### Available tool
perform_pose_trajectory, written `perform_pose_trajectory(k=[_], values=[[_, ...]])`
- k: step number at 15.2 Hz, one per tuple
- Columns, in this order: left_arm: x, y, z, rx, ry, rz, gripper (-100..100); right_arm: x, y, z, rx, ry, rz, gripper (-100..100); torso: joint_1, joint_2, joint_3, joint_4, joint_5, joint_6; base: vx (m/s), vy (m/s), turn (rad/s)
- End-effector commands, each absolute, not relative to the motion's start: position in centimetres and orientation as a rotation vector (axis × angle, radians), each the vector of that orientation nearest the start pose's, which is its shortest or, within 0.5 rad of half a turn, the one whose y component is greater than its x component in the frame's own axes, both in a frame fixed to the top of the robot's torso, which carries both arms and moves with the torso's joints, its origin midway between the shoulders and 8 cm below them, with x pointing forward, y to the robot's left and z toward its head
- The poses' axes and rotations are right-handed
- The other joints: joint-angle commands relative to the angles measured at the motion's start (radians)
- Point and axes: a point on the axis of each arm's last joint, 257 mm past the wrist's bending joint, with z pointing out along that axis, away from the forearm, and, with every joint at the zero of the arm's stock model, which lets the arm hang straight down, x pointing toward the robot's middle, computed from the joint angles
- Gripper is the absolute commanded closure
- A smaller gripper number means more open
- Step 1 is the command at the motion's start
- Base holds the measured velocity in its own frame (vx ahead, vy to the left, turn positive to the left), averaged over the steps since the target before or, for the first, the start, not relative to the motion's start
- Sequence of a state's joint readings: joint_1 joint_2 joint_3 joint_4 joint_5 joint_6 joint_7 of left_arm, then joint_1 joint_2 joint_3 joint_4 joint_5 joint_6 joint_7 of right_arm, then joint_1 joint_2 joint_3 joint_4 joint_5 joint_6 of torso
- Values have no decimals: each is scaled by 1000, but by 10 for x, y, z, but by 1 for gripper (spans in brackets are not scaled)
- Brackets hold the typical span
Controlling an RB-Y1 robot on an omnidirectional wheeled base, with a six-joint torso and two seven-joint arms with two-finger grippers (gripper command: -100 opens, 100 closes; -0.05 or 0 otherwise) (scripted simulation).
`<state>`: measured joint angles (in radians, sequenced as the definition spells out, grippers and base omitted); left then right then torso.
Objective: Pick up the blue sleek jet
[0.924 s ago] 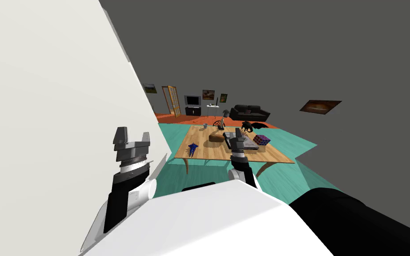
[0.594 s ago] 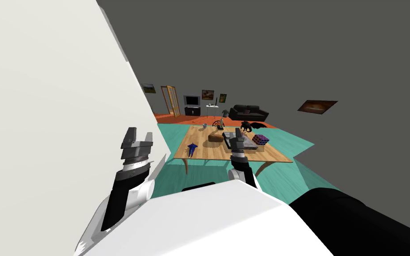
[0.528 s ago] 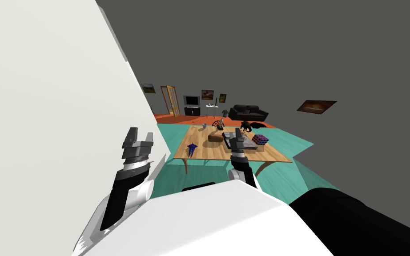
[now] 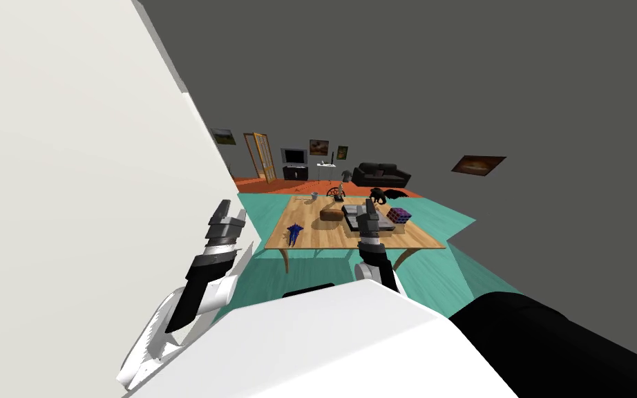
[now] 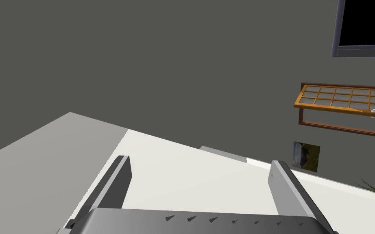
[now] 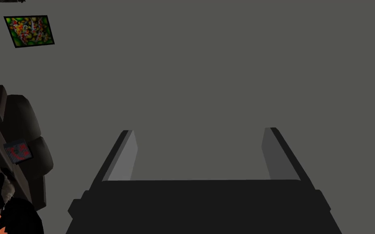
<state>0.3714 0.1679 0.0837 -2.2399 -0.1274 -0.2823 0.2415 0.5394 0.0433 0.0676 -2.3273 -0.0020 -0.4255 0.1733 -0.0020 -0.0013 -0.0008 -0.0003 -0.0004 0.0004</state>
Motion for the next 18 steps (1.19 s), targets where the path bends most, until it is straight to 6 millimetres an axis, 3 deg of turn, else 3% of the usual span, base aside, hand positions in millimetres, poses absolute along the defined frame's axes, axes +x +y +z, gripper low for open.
perform_pose_trajectory(k=[1,9,12,18], values=[[404,289,-2,-716,848,-1327,-100,347,-267,19,680,666,1182,0,0,0,0,0,0,0,10,-27,-58],[445,317,-54,-931,912,-1321,-100,347,-267,19,680,666,1182,0,-1,0,0,0,0,0,14,-37,-77],[464,334,-82,-1046,924,-1303,-100,347,-267,19,680,666,1182,0,-1,0,0,0,0,0,18,-40,-88],[482,356,-120,-1223,911,-1289,-100,347,-267,19,680,666,1182,0,-1,0,0,0,0,0,18,-37,-71]])
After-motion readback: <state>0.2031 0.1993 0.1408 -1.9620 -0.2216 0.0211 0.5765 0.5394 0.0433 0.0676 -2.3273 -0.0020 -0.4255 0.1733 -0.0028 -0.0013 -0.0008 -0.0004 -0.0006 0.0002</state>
